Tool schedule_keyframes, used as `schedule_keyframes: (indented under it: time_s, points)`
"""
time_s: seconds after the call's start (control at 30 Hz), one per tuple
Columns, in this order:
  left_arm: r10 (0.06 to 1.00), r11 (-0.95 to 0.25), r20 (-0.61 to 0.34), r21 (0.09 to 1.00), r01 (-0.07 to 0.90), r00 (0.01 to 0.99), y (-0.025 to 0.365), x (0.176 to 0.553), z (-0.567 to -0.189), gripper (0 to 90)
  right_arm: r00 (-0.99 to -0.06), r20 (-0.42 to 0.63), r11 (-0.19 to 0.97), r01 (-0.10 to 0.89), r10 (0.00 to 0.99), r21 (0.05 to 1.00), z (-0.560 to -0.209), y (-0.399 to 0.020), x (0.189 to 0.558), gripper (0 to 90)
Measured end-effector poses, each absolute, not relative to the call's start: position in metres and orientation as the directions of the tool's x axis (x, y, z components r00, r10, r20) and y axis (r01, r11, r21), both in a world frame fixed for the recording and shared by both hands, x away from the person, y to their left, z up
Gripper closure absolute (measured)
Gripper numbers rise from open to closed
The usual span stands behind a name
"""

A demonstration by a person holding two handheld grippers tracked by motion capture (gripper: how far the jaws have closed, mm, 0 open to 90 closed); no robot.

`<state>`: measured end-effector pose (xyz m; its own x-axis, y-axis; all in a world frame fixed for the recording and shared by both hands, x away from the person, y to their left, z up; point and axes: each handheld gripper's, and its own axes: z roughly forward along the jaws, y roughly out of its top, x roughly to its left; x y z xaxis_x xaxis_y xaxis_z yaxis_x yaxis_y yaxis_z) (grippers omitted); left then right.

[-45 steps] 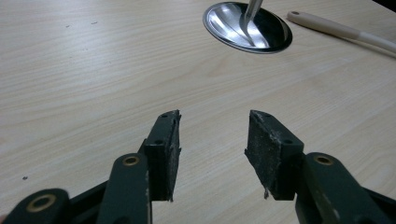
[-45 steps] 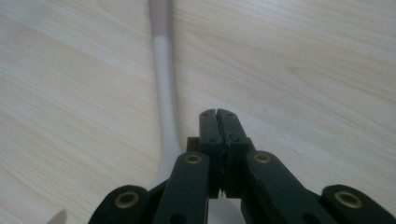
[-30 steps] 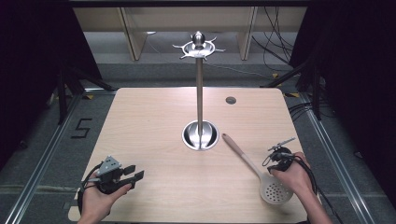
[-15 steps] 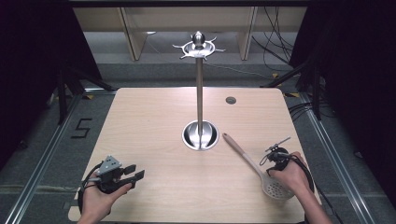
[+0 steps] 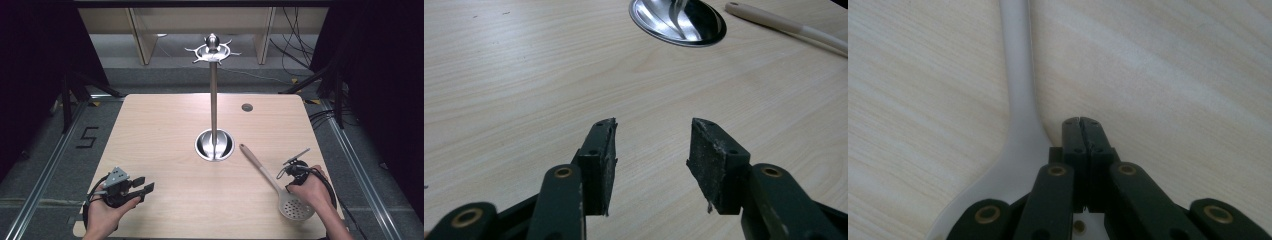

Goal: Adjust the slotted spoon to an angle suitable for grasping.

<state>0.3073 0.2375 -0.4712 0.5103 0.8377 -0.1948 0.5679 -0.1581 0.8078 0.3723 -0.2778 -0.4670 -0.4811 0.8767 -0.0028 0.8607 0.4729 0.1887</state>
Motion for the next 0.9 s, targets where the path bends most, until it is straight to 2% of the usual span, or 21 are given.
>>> schedule_keyframes:
  time_s: [0.03,0.07,0.2,0.23,0.4,0.43,0.53,0.67,0.73,0.9]
  points:
    - [0.838,-0.159,-0.194,0.807,0.569,0.51,0.237,0.307,-0.471,52.5,-0.481,-0.003,0.473,0.861,0.877,0.189,-0.467,-0.278,0.372,90.0]
    - [0.838,-0.16,-0.194,0.806,0.569,0.51,0.237,0.307,-0.471,52.5,-0.437,0.027,0.427,0.888,0.899,0.168,-0.465,-0.273,0.369,90.0]
    - [0.837,-0.174,-0.181,0.806,0.565,0.516,0.238,0.307,-0.471,52.5,-0.437,0.03,0.426,0.887,0.899,0.179,-0.464,-0.27,0.366,90.0]
    - [0.834,-0.171,-0.185,0.809,0.562,0.519,0.238,0.307,-0.471,52.5,-0.42,0.035,0.412,0.899,0.907,0.147,-0.461,-0.267,0.366,90.0]
    - [0.835,-0.175,-0.181,0.807,0.564,0.519,0.238,0.307,-0.471,52.4,-0.45,0.041,0.441,0.886,0.892,0.143,-0.465,-0.262,0.359,90.0]
    - [0.834,-0.171,-0.184,0.81,0.561,0.521,0.238,0.307,-0.471,52.4,-0.468,0.037,0.457,0.876,0.883,0.156,-0.463,-0.263,0.36,90.0]
    - [0.835,-0.164,-0.191,0.808,0.566,0.515,0.237,0.308,-0.471,52.4,-0.429,0.041,0.417,0.893,0.902,0.172,-0.457,-0.26,0.364,90.0]
    - [0.835,-0.164,-0.191,0.809,0.565,0.516,0.237,0.307,-0.471,52.2,-0.448,0.037,0.432,0.878,0.893,0.207,-0.45,-0.256,0.372,90.0]
    - [0.834,-0.173,-0.182,0.809,0.561,0.52,0.238,0.307,-0.471,52.0,-0.442,0.064,0.415,0.876,0.895,0.244,-0.447,-0.248,0.382,87.8]
    - [0.835,-0.162,-0.192,0.81,0.563,0.516,0.238,0.307,-0.471,51.5,-0.474,0.07,0.444,0.859,0.878,0.255,-0.448,-0.236,0.399,82.7]
